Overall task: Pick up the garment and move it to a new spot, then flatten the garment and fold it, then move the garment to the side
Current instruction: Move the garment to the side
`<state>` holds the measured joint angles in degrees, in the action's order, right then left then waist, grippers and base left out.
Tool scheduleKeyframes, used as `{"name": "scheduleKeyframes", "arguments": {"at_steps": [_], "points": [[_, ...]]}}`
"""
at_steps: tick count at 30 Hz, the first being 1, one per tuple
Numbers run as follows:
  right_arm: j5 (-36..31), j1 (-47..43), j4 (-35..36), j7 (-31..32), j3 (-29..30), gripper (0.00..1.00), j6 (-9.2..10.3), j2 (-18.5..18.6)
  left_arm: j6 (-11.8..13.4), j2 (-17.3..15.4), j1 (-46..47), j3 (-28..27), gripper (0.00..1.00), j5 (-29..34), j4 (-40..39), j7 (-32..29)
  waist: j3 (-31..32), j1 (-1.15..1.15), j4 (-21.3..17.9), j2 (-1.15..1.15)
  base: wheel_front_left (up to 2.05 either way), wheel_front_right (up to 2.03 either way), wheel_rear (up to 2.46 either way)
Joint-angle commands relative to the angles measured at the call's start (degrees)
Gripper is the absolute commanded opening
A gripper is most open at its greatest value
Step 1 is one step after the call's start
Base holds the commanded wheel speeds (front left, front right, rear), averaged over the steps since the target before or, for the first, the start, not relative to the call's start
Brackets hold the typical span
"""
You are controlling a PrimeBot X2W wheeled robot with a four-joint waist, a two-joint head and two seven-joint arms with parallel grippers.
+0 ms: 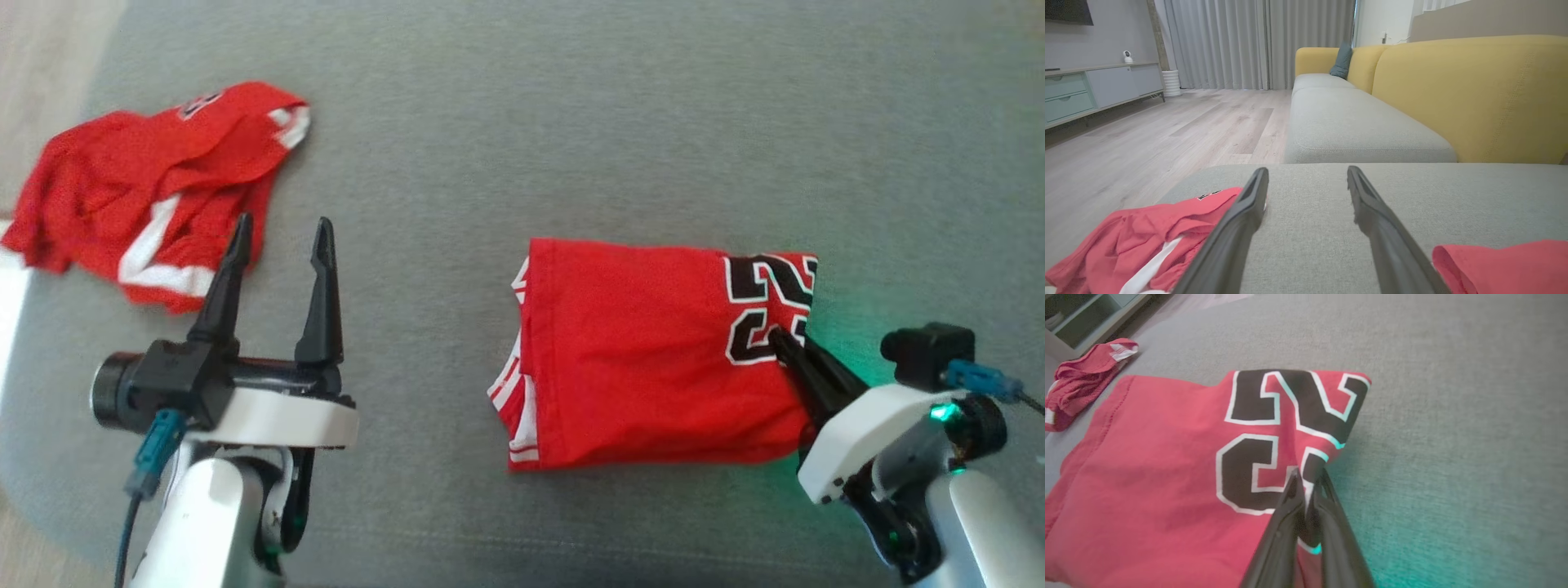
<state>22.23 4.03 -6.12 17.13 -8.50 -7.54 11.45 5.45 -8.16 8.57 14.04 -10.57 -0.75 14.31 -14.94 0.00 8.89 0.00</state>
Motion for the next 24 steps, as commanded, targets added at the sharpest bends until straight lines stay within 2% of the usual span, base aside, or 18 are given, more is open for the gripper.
{"name": "scheduleKeyframes", "arguments": {"at_steps": [1, 3, 6, 13, 19, 24], "points": [[-0.72, 2.10, 3.20, -0.45, -1.48, 0.00, 0.05, 1.89, -0.27, -0.47, 1.58, -2.58, 1.00, 0.86, -2.49, 0.68, 0.06, 0.00, -3.71, 0.00, 0.00, 0.00, 0.00], [-0.78, 2.68, 3.61, -0.58, -1.81, 0.00, 0.05, 2.39, -0.44, -0.52, 1.59, -2.74, 1.00, 1.11, -2.69, 0.68, -0.03, 0.00, -5.14, 0.00, 0.00, 0.00, 0.00], [-0.88, 5.21, 3.98, -0.79, -2.64, 0.00, 0.05, 4.16, -1.14, -0.81, 2.00, -2.94, 1.00, 1.80, -3.24, 0.68, -0.44, 0.00, -9.92, 0.00, 0.00, 0.00, 0.00], [-0.93, 13.76, 1.59, -1.73, -1.88, 0.00, 0.05, 10.38, -3.22, -1.23, 4.54, -1.38, 1.00, 3.35, -3.59, 0.69, -2.36, 0.00, -19.62, 0.00, 0.00, 0.00, 0.00], [-1.25, 19.47, -1.17, -2.91, 2.11, 0.00, 0.05, 15.73, -4.68, -0.76, 7.99, 0.89, 1.00, 4.52, -3.76, 0.69, -5.40, 0.00, -24.26, 0.00, 0.00, 0.00, 0.00], [-0.85, 23.59, -3.83, -4.21, 6.26, 0.00, 0.05, 17.82, -5.70, -1.00, 10.75, 2.56, 1.00, 5.68, -3.91, 0.66, -8.60, 0.00, -26.60, 0.00, 0.00, 0.00, 0.00]]}}
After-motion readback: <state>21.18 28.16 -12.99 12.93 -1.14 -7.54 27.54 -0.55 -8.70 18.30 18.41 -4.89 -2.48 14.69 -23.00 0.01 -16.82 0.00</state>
